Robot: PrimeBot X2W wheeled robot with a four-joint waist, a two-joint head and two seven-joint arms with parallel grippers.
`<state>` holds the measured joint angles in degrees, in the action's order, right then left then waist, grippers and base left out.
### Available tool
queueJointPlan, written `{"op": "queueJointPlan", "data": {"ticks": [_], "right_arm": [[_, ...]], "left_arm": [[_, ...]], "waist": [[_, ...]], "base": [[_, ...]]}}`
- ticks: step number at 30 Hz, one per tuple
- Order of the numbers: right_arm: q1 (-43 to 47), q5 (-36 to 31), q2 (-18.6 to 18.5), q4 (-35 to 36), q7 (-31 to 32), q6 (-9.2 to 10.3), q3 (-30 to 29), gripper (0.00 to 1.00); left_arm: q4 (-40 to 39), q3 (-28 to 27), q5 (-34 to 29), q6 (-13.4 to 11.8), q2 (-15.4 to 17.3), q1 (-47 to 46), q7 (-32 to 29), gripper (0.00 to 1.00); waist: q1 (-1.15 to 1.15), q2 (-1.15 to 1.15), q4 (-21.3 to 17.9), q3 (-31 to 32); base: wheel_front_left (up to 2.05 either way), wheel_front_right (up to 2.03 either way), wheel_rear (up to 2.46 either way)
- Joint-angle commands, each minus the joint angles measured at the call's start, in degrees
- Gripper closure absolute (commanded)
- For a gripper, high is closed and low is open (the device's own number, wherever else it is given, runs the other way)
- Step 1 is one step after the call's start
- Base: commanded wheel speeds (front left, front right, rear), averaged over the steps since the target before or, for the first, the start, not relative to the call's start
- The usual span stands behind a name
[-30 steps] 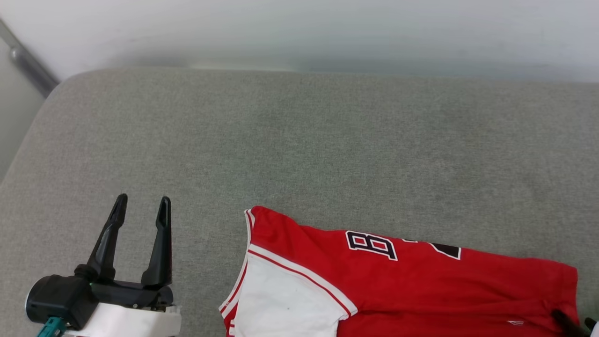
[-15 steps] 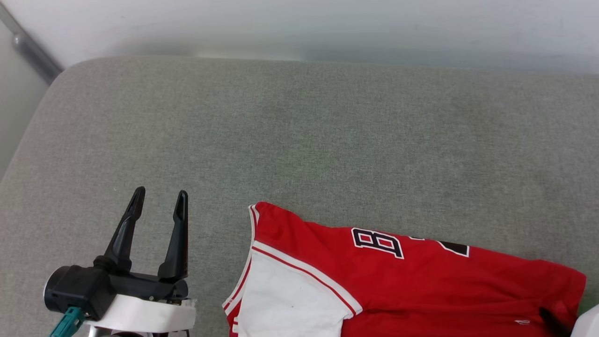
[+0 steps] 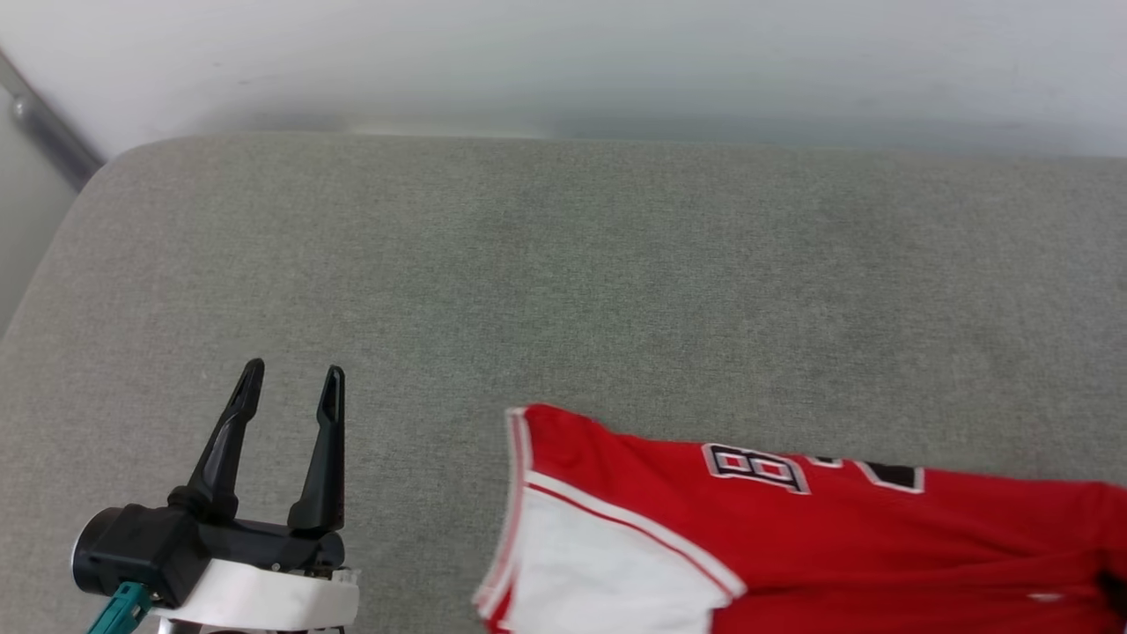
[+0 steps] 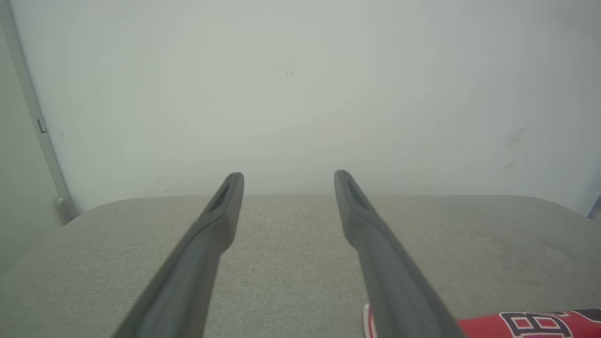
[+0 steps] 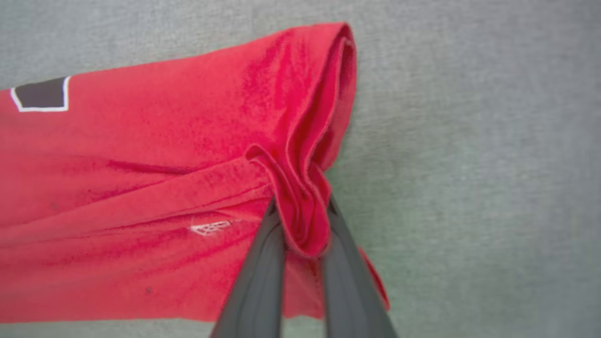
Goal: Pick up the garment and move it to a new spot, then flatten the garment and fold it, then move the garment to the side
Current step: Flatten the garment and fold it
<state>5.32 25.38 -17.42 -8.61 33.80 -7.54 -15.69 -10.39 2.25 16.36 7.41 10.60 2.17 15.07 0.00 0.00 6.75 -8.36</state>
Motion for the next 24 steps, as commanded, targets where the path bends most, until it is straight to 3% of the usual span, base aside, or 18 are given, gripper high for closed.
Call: {"op": "queueJointPlan", "data": {"ticks": [1,5,9,17,24], "right_arm": [[-1.1,-0.9,-1.3,-0.4,-0.7,0.1,-1.6,1.0],[-2.2,-3.5,-3.2,-1.5,-1.0,0.09,-5.2,1.0],[-2.7,-3.5,-3.6,-1.0,-0.7,0.09,-5.4,1.0],[0.7,-1.3,-2.4,6.3,2.7,0.08,-0.2,1.0],[3.9,-1.1,1.4,16.0,7.1,0.07,5.3,1.0]], "left_arm": [[-0.1,0.1,-0.1,0.1,0.3,0.6,0.1,0.0],[-0.1,0.0,-0.1,0.1,0.3,0.5,0.1,0.0],[0.1,-0.1,-0.1,0.1,0.1,0.6,0.1,0.0],[0.3,-0.3,0.2,0.1,-0.6,2.0,0.1,0.0],[0.8,0.2,0.6,0.1,-1.5,2.5,0.1,0.0]], "waist": [[0.0,0.0,-0.2,0.1],[0.0,0.0,-0.7,0.2],[0.0,0.0,-1.1,0.6],[0.0,0.0,-2.0,2.4],[0.0,0.0,-1.3,4.2]], "base": [[0.0,0.0,0.0],[0.0,0.0,0.0],[0.0,0.0,0.0],[0.0,0.0,0.0],[0.0,0.0,0.0]]}}
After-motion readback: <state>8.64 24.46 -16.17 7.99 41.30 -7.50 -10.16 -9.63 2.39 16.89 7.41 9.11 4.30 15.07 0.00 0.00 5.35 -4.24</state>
